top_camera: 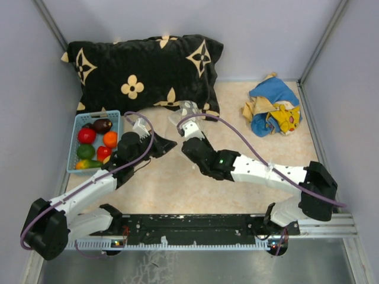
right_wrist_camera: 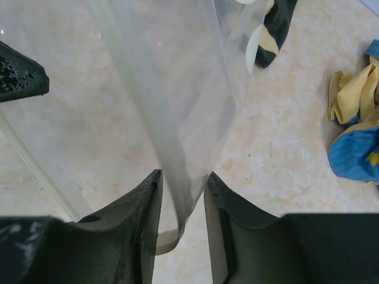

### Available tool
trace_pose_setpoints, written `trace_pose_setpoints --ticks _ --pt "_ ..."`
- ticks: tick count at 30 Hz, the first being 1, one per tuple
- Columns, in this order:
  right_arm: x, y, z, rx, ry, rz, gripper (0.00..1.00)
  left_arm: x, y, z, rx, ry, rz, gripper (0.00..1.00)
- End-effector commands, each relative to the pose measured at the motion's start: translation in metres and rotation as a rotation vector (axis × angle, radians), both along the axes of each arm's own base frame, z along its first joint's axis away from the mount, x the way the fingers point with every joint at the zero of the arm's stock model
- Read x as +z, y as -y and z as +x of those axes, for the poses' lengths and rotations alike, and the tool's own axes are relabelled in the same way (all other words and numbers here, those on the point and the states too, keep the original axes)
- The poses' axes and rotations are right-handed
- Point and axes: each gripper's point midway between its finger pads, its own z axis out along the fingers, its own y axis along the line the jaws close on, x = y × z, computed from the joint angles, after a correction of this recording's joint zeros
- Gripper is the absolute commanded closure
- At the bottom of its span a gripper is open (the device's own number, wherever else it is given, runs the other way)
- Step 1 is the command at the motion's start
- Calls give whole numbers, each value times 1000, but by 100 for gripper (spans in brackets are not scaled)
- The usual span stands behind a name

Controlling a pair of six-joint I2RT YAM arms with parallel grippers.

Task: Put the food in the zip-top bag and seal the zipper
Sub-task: Open the zipper of the food storage bag.

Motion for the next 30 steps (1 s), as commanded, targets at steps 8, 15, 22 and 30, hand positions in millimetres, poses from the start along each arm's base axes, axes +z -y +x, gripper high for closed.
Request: trace_pose_setpoints --ticks 8,15,22,30 --pt "83 24 10 -102 155 113 100 -13 -8 4 -5 1 135 100" --pt "90 15 8 -97 89 100 100 -15 5 7 -96 0 193 99" --pt "50 10 16 -170 -2 61 100 -11 8 8 -111 16 182 68" --pt "25 -3 34 -208 -110 90 100 0 -14 10 -17 59 235 35"
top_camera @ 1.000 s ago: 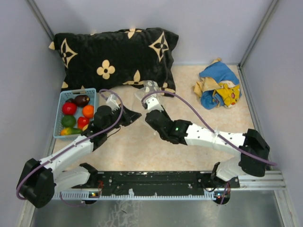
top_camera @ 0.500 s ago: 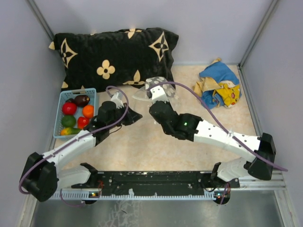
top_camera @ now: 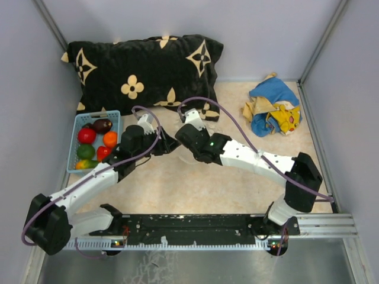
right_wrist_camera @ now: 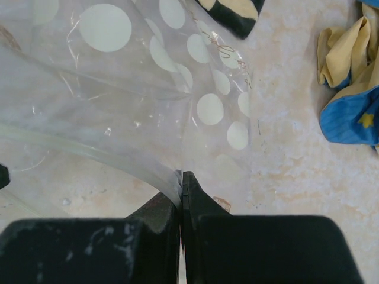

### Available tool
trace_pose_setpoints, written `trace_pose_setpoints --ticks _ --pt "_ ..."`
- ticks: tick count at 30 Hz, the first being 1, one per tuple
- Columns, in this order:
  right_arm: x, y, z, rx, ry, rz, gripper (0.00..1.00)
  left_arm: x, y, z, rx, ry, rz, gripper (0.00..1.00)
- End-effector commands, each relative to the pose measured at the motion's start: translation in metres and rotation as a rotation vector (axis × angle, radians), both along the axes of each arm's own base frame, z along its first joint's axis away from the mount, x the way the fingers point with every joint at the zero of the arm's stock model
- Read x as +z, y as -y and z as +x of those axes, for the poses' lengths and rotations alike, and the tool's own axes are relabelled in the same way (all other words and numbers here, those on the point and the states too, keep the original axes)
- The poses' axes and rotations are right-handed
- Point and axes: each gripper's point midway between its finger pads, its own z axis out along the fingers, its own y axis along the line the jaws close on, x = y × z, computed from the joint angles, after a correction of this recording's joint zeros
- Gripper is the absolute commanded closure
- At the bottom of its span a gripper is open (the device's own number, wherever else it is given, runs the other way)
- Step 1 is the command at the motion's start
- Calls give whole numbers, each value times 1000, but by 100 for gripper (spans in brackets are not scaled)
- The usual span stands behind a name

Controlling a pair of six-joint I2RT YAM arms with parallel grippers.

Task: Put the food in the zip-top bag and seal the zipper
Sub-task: Open the zipper of the food storage bag, then pick up the fake fruit from the bin.

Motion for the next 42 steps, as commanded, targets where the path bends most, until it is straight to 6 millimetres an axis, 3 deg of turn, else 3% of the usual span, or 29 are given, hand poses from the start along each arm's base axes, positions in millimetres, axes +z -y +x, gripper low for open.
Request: trace_pose_setpoints --ticks 1,5,10,14,20,27,33,37,42 --pt "20 -21 16 -32 -1 132 100 11 -19 5 69 55 52 32" --pt "16 -33 24 -33 -24 155 100 12 -39 3 135 55 123 20" --pt "13 -55 30 -23 -32 234 100 15 -76 0 266 57 216 13" --pt "19 -67 33 -27 -27 315 100 13 -121 4 391 45 323 11" --pt "16 -69 38 -32 -24 338 100 16 -200 22 560 3 399 12" --pt "9 -65 44 -45 -13 315 100 -5 -273 41 700 -110 513 12" --pt "1 -65 44 -40 -19 310 100 -30 -302 46 770 -223 571 9" --pt "-3 -66 44 -30 -17 309 100 -55 -325 35 838 -316 657 10" --pt "-12 -66 44 -28 -24 298 100 -70 -338 33 863 -359 695 15"
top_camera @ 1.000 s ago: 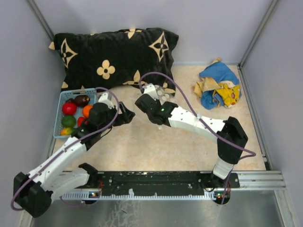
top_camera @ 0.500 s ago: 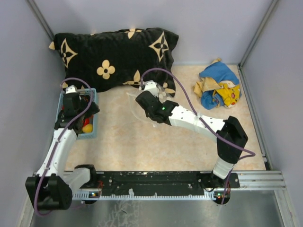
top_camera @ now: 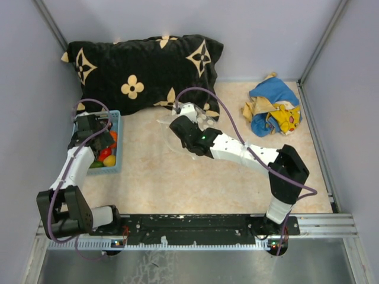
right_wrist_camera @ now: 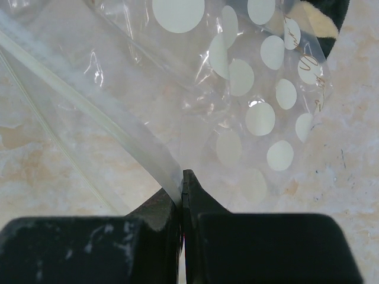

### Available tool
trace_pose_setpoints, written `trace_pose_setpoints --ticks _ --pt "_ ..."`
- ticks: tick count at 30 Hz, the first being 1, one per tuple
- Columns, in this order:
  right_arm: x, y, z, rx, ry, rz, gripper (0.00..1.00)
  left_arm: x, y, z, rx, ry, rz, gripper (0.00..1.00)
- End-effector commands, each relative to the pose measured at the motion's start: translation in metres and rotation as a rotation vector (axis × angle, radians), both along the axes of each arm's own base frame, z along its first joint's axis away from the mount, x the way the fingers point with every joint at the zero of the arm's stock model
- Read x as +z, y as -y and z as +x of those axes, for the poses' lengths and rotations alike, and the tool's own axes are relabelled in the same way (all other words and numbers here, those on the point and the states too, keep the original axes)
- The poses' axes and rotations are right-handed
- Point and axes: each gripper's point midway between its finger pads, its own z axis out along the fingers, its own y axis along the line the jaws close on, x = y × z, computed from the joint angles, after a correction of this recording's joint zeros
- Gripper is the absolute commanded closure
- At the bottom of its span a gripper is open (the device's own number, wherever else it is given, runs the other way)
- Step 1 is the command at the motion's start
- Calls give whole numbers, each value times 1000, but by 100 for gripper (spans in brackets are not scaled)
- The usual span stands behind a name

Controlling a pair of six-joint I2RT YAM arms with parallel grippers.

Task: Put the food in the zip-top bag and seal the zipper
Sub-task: Pick up the fake fruit from the bin.

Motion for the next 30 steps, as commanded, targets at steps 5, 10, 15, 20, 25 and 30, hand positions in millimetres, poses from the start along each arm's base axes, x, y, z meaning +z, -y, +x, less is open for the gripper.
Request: trace_pose_setpoints --ticks 5,10,15,20,25,30 --pt "-5 -5 10 -12 22 19 100 -21 -15 -2 20 -90 29 25" --pt "-9 -6 10 -6 17 11 100 -37 -16 2 0 -135 -14 27" --pt "-12 -9 10 7 8 9 100 -50 -18 4 1 -173 -99 23" --pt "-17 -13 10 22 -3 8 100 -57 -16 11 -11 -174 -142 21" --pt "-19 -14 10 27 -7 -1 100 -72 -19 16 -10 -236 -156 18" --pt "-21 -14 10 30 -9 -3 100 -78 -20 18 -15 -255 -151 17"
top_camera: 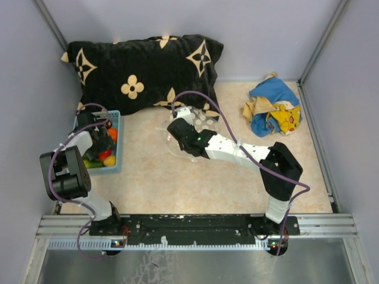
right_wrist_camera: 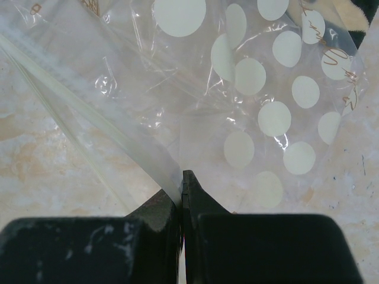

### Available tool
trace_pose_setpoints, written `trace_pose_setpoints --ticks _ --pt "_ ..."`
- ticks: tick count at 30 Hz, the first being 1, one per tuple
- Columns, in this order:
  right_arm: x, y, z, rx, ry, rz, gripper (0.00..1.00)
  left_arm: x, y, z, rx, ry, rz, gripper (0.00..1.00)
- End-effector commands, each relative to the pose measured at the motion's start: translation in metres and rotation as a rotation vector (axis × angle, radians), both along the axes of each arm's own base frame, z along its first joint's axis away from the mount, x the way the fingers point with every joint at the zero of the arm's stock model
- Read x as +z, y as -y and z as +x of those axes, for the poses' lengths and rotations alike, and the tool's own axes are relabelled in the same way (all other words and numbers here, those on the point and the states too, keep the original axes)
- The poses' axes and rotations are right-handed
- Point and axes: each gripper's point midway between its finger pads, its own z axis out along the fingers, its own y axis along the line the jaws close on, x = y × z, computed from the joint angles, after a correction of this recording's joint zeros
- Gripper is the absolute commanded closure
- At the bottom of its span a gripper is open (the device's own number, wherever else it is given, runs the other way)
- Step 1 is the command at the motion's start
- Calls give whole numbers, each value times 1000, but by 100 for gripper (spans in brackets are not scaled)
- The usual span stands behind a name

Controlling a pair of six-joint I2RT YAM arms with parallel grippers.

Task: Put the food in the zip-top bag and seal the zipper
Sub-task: Pick up the fake fruit from the bin, then place the fake fruit in the zipper food storage bag.

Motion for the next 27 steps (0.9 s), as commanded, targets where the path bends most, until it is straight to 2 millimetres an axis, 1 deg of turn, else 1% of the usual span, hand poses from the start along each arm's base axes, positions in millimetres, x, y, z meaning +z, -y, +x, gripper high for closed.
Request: trace_pose_setpoints --ticks 1,5,9,14,19,24,27 --pt "7 -4 10 -10 31 30 100 3 -1 7 -20 0 -10 17" --pt "6 -6 10 -6 28 29 100 6 1 8 -30 12 -17 25" --pt "7 -6 10 -4 26 24 100 19 2 10 -31 53 -8 38" --pt "12 -5 10 -4 28 20 100 39 7 10 -33 120 -16 48" --pt "18 -3 11 -14 34 15 100 67 11 10 -35 217 -12 51" --pt "21 0 11 -29 30 4 100 93 23 9 -60 316 -45 53" --pt "25 2 11 -42 31 2 100 110 35 9 -102 392 -81 53"
